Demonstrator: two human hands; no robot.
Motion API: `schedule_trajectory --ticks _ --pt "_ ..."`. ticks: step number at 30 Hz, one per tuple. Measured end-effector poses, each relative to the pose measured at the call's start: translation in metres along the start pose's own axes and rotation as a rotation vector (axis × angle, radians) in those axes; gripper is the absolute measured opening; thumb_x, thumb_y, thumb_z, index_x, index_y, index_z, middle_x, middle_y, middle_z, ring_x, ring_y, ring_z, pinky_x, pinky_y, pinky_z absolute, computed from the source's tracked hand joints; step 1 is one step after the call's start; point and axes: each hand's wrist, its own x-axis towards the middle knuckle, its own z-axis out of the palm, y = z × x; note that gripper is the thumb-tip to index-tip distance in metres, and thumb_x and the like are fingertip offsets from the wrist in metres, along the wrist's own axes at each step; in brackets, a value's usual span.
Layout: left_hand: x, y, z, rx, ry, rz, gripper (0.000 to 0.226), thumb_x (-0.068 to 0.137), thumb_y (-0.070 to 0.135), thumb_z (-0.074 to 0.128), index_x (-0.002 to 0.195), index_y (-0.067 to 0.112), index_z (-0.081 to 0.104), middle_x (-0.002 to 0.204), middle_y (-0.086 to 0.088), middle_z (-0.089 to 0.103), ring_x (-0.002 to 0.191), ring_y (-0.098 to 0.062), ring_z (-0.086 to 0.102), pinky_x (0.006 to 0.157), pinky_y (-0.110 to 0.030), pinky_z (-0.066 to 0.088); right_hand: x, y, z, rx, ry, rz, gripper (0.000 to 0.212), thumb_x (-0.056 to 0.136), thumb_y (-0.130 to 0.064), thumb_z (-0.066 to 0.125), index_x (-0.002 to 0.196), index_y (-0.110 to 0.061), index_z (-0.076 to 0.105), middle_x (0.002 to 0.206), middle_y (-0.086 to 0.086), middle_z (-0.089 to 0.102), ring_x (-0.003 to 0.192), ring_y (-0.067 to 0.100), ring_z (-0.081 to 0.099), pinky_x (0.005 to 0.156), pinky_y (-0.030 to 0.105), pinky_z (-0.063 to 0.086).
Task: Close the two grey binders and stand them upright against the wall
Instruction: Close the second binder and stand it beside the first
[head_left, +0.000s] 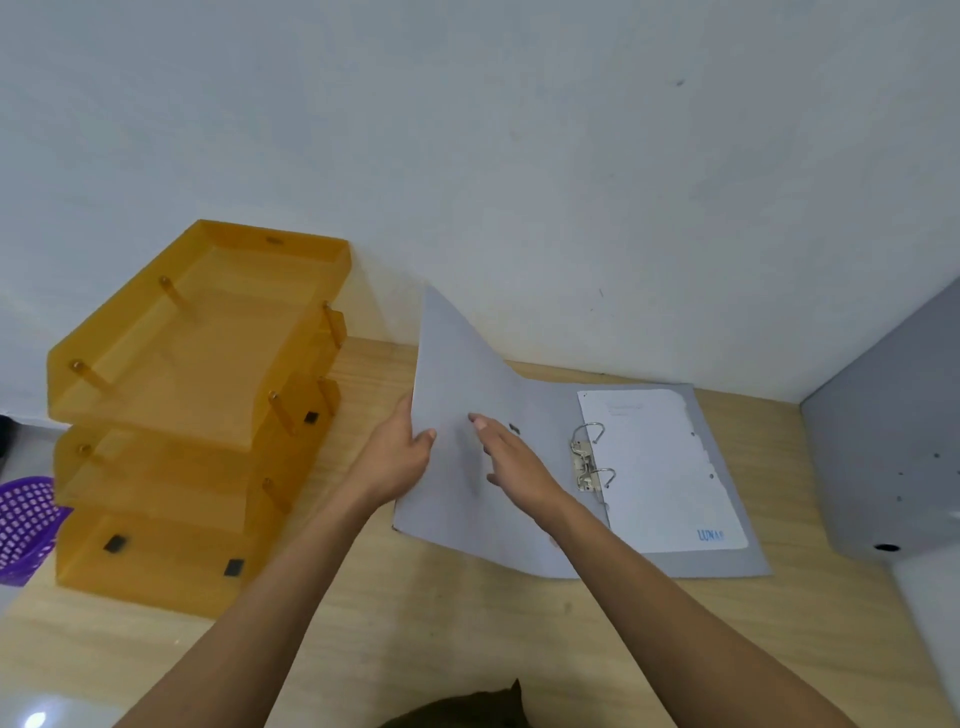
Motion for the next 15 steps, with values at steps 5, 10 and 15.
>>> schedule_trajectory --ticks 5,10,15 --pt "-0.023 0.026 0.005 0.143 -0.063 0.095 0.057 0.103 0.017 0.049 0.157 0.022 0.03 0.133 0.005 0.054 0.12 -0.021 0.059 0.092 -0.034 0.049 -0.003 -0.015 -0.025 0.027 0.036 -0.031 0.058 0.102 -0.06 0.031 0.155 -0.037 0.038 0.16 -0.014 0.039 0.147 0.014 0.04 0.119 0.048 0.037" --pt "-0.037 0.052 0.039 -0.059 -0.138 0.119 0.044 0.105 0.045 0.045 0.148 0.04 0.041 0.126 0.019 0.064 0.116 -0.01 0.067 0.075 -0.017 0.052 -0.013 -0.011 -0.048 0.062 0.038 -0.033 0.056 0.104 -0.055 0.035 0.154 -0.032 0.04 0.159 -0.009 0.042 0.146 0.015 0.041 0.12 0.046 0.037" --pt "-0.029 0.071 0.091 -0.351 -0.262 0.084 0.069 0.1 0.07 0.016 0.16 0.04 0.03 0.16 0.01 0.044 0.148 -0.011 0.043 0.117 -0.036 0.04 -0.028 -0.012 -0.076 0.153 0.032 -0.004 0.053 0.104 -0.055 0.037 0.153 -0.034 0.04 0.154 -0.01 0.044 0.14 0.016 0.045 0.111 0.046 0.047"
